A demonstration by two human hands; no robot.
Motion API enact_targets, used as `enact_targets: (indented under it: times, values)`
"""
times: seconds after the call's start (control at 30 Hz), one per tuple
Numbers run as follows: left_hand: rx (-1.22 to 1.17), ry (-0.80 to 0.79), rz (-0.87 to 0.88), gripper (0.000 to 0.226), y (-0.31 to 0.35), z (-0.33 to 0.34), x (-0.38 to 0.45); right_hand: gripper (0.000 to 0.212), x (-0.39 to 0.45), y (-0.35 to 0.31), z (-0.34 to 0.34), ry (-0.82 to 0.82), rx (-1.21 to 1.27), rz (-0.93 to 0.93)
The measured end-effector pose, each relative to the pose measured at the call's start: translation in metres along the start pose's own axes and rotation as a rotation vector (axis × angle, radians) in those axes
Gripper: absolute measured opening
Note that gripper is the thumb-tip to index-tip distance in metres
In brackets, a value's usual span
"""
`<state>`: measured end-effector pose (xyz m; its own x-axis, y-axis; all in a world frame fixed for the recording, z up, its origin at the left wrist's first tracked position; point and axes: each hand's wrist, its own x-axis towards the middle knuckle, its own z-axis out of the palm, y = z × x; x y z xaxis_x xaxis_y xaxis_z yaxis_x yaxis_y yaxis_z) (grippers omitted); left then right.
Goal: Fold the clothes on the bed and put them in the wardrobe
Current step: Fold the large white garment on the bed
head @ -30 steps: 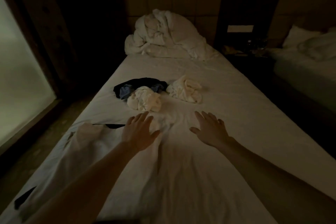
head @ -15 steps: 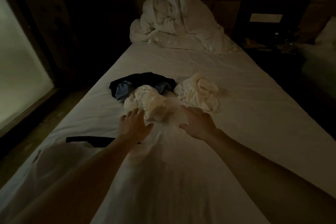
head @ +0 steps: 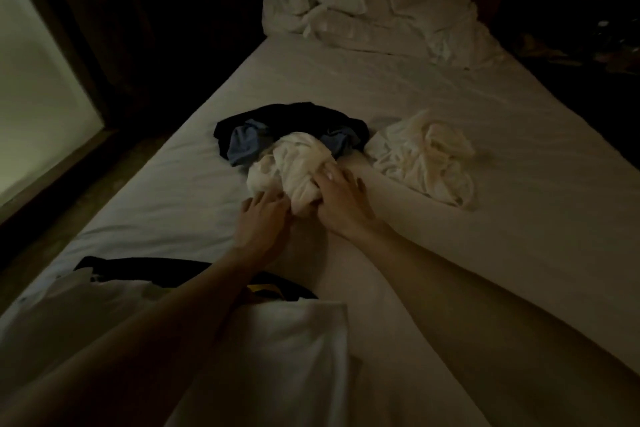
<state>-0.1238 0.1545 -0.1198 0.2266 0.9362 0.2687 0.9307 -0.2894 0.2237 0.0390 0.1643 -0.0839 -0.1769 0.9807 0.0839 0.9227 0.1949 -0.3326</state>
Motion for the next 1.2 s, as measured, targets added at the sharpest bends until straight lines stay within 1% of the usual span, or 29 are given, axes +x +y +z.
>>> enact_targets:
  times: [0.07, 0.1, 0.17, 0.2, 0.23, 0.3, 0.37, 0.43, 0.47, 0.5, 0.57, 0.63, 0.67, 0.7, 0.77, 0.8, 0.83, 0.87, 0.9, 0.93, 1.0, 1.03, 1.07, 1.1, 1.13, 1.17, 1.2]
  values:
    - [-0.079, 0.033, 0.053, 0.021, 0.006, -0.01, -0.005, 0.016, -0.013, -0.002, -0.009, 0.07, 0.139, -0.04]
    - [-0.12, 0.035, 0.076, 0.021, 0.01, -0.018, -0.008, 0.011, -0.022, -0.003, -0.018, 0.106, 0.245, -0.027]
    - [-0.231, 0.029, 0.103, 0.017, 0.023, -0.038, -0.018, 0.025, -0.046, -0.006, -0.044, 0.175, 0.504, 0.065]
    - [-0.299, 0.041, 0.117, 0.017, 0.032, -0.05, -0.023, 0.029, -0.059, -0.008, -0.059, 0.217, 0.62, 0.107]
    - [-0.366, 0.055, 0.123, 0.019, 0.043, -0.064, -0.031, 0.028, -0.075, -0.009, -0.075, 0.265, 0.694, 0.128]
    - [-0.482, 0.06, 0.121, 0.025, 0.067, -0.093, -0.049, 0.02, -0.11, -0.011, -0.106, 0.341, 0.692, 0.138]
    - [-0.558, 0.014, 0.105, 0.03, 0.095, -0.12, -0.072, 0.017, -0.152, -0.012, -0.135, 0.376, 0.641, 0.143]
    - [-0.608, -0.089, 0.081, 0.042, 0.126, -0.144, -0.101, 0.014, -0.2, -0.009, -0.159, 0.39, 0.591, 0.135]
    - [-0.633, -0.157, 0.08, 0.048, 0.142, -0.155, -0.117, 0.008, -0.226, -0.007, -0.17, 0.389, 0.57, 0.13]
    - [-0.659, -0.237, 0.077, 0.05, 0.155, -0.165, -0.135, 0.007, -0.252, -0.005, -0.179, 0.383, 0.553, 0.126]
    - [-0.672, -0.401, 0.093, 0.043, 0.179, -0.179, -0.171, 0.021, -0.303, 0.001, -0.194, 0.348, 0.505, 0.131]
    - [-0.761, -0.619, 0.109, 0.03, 0.201, -0.186, -0.208, 0.018, -0.353, 0.011, -0.2, 0.264, 0.485, 0.178]
    - [-0.852, -0.739, 0.067, 0.02, 0.211, -0.187, -0.227, 0.015, -0.375, 0.019, -0.2, 0.2, 0.486, 0.205]
    - [-0.918, -0.862, 0.002, 0.014, 0.22, -0.187, -0.245, 0.018, -0.397, 0.028, -0.199, 0.122, 0.506, 0.232]
    - [-0.944, -1.051, -0.099, 0.022, 0.233, -0.181, -0.274, 0.035, -0.443, 0.045, -0.193, -0.068, 0.593, 0.337]
    - [-0.941, -1.121, -0.128, 0.022, 0.238, -0.176, -0.286, 0.037, -0.465, 0.053, -0.19, -0.175, 0.634, 0.39]
    - [-0.943, -1.157, -0.165, 0.019, 0.241, -0.17, -0.295, 0.033, -0.486, 0.059, -0.186, -0.275, 0.656, 0.431]
    - [-0.939, -1.157, -0.212, 0.016, 0.243, -0.162, -0.302, 0.027, -0.505, 0.064, -0.182, -0.352, 0.666, 0.464]
    - [-0.91, -1.092, -0.242, 0.013, 0.246, -0.156, -0.308, 0.025, -0.521, 0.069, -0.178, -0.409, 0.682, 0.498]
    - [-0.838, -0.949, -0.247, 0.012, 0.249, -0.147, -0.311, 0.028, -0.535, 0.075, -0.173, -0.451, 0.701, 0.537]
    - [-0.682, -0.589, -0.26, 0.017, 0.248, -0.123, -0.306, 0.034, -0.555, 0.086, -0.162, -0.549, 0.743, 0.594]
    - [-0.681, -0.472, -0.293, 0.037, 0.25, -0.114, -0.303, 0.033, -0.56, 0.091, -0.156, -0.615, 0.773, 0.608]
    - [-0.714, -0.441, -0.374, 0.068, 0.251, -0.106, -0.299, 0.032, -0.564, 0.093, -0.15, -0.691, 0.795, 0.614]
    - [-0.756, -0.453, -0.479, 0.093, 0.253, -0.099, -0.294, 0.031, -0.566, 0.094, -0.144, -0.775, 0.805, 0.607]
    - [-0.756, -0.446, -0.538, 0.106, 0.255, -0.093, -0.291, 0.029, -0.567, 0.093, -0.139, -0.852, 0.803, 0.593]
    - [-0.729, -0.418, -0.542, 0.108, 0.255, -0.084, -0.285, 0.025, -0.566, 0.091, -0.136, -0.919, 0.799, 0.582]
    - [-0.659, -0.393, -0.527, 0.101, 0.256, -0.077, -0.28, 0.02, -0.564, 0.089, -0.134, -0.967, 0.803, 0.579]
